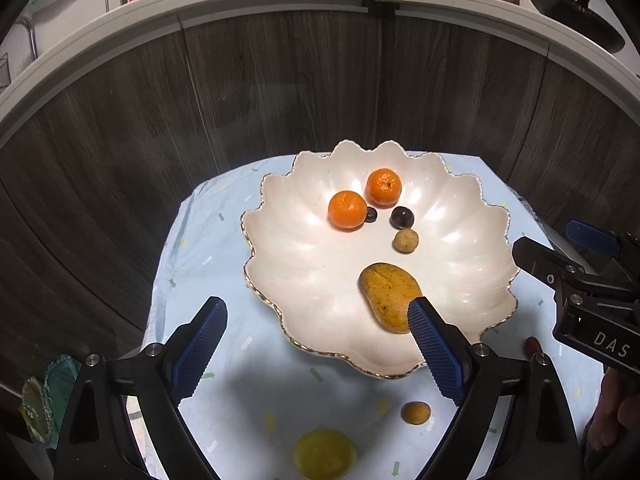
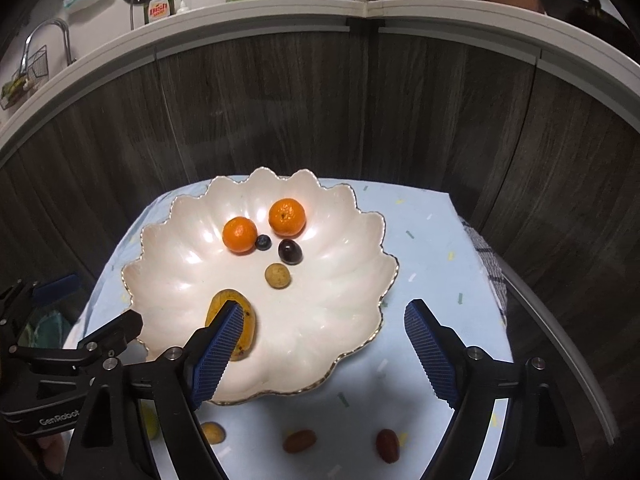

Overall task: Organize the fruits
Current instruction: 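Withdraw both open tools from the bowl toward the remaining fruit, then close the left tool on the green pomelo while the right tool grasps the red date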

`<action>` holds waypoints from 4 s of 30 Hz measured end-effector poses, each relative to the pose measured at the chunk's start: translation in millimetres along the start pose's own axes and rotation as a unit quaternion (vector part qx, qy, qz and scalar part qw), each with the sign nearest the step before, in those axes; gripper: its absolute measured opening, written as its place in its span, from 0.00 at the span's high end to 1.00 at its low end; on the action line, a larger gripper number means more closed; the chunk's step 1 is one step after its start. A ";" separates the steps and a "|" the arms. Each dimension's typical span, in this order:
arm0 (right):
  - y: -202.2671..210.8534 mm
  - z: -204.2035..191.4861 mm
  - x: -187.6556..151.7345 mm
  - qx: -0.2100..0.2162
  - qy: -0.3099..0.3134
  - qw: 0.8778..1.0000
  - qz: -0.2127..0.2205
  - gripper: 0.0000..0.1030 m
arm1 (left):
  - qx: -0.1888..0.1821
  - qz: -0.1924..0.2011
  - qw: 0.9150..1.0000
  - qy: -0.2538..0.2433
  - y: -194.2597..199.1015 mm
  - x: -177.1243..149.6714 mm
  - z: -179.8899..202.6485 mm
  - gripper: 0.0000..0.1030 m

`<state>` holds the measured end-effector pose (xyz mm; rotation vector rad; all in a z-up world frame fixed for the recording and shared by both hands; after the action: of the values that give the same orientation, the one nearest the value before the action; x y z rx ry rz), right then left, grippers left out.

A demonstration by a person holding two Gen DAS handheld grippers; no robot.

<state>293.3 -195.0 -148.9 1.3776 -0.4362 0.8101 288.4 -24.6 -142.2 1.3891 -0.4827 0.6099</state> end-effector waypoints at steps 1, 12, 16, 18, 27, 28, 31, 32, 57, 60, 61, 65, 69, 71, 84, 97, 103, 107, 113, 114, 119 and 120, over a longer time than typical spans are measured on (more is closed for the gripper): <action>2.3 0.7 0.4 -0.001 -0.001 1.000 0.002 0.19 | 0.000 0.003 1.000 -0.001 3.4 0.4 0.6 0.10; 28.5 9.0 -3.7 -0.015 -0.008 1.000 0.017 0.19 | -0.007 0.017 1.000 -0.011 27.3 -1.8 11.5 0.10; 35.6 14.1 -8.0 -0.018 -0.012 1.000 0.020 0.19 | -0.009 0.020 1.000 -0.015 34.3 -4.9 15.5 0.10; 38.8 15.7 -10.4 -0.019 -0.012 1.000 0.021 0.19 | -0.009 0.020 1.000 -0.015 36.9 -6.5 16.8 0.10; 52.9 20.1 -20.9 -0.028 -0.013 0.999 0.026 0.19 | -0.006 0.026 0.999 -0.022 50.7 -15.9 20.7 0.10; 54.8 20.3 -22.4 -0.029 -0.013 0.999 0.028 0.19 | -0.006 0.028 0.999 -0.022 52.7 -17.6 20.5 0.10; 59.6 18.1 -27.4 -0.030 -0.011 0.999 0.030 0.19 | -0.004 0.034 0.999 -0.023 56.3 -22.5 20.0 0.10; 59.9 16.7 -28.7 -0.029 -0.010 0.999 0.029 0.19 | -0.004 0.035 0.999 -0.024 56.9 -24.7 19.3 0.10; 31.5 -39.0 -75.8 0.021 0.025 0.999 0.019 0.19 | 0.007 0.029 1.000 0.004 43.4 -85.0 -18.9 0.10; 26.0 -42.9 -80.0 0.029 0.023 0.999 0.021 0.19 | 0.009 0.027 1.000 0.004 38.4 -91.2 -21.8 0.10; 23.1 -44.7 -82.0 0.032 0.023 0.999 0.020 0.19 | 0.009 0.026 1.000 0.005 36.4 -93.1 -22.9 0.10; 17.4 -47.2 -86.1 0.032 0.022 0.999 0.022 0.19 | 0.009 0.025 1.000 0.006 29.9 -98.3 -25.0 0.10; 9.9 -46.7 -91.1 0.029 0.019 0.999 0.017 0.19 | 0.011 0.024 1.000 0.005 24.3 -103.5 -25.6 0.10; 6.2 -47.6 -93.2 0.028 0.021 0.999 0.013 0.19 | 0.011 0.022 1.000 0.005 21.3 -105.9 -25.7 0.10; -11.9 -57.1 -102.7 0.019 0.045 0.999 -0.005 0.19 | 0.015 0.021 1.000 0.015 2.4 -111.7 -34.3 0.10; -31.8 -54.8 -115.5 0.028 0.034 0.999 -0.030 0.34 | 0.018 0.010 1.000 0.012 -13.7 -120.9 -31.0 0.11; -36.5 -53.7 -116.4 0.035 0.027 0.998 -0.037 0.44 | 0.018 0.006 1.000 0.011 -20.3 -123.8 -29.1 0.15; -39.8 -53.7 -117.5 0.040 0.023 0.998 -0.043 0.49 | 0.017 -0.002 1.000 0.011 -24.6 -126.8 -28.7 0.19; -44.0 -53.6 -118.6 0.043 0.020 0.998 -0.051 0.54 | 0.015 -0.014 1.000 0.010 -29.7 -131.1 -27.8 0.26; -44.1 -53.4 -118.8 0.043 0.020 0.998 -0.051 0.54 | 0.014 -0.016 1.000 0.010 -30.6 -131.9 -27.6 0.30; -44.0 -54.4 -118.7 0.044 0.021 0.998 -0.051 0.67 | 0.011 -0.021 1.000 0.007 -32.0 -134.1 -26.1 0.45; -44.1 -54.3 -118.5 0.043 0.021 0.998 -0.051 0.68 | 0.010 -0.020 1.000 0.005 -31.7 -133.9 -25.4 0.51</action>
<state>236.8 -171.6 -272.2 1.4484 -0.2982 0.7814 206.9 -16.8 -255.7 1.4114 -0.4400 0.5912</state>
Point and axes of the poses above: each gripper's, at about its wrist camera, not at the fingertips, and y roughly against the way its jaws point, z to its right, x to its top, the point moved 7 cm from there along -y, roughly the way its jaws point, and after that the axes turned 15 degrees about y, right-handed, at the moved point
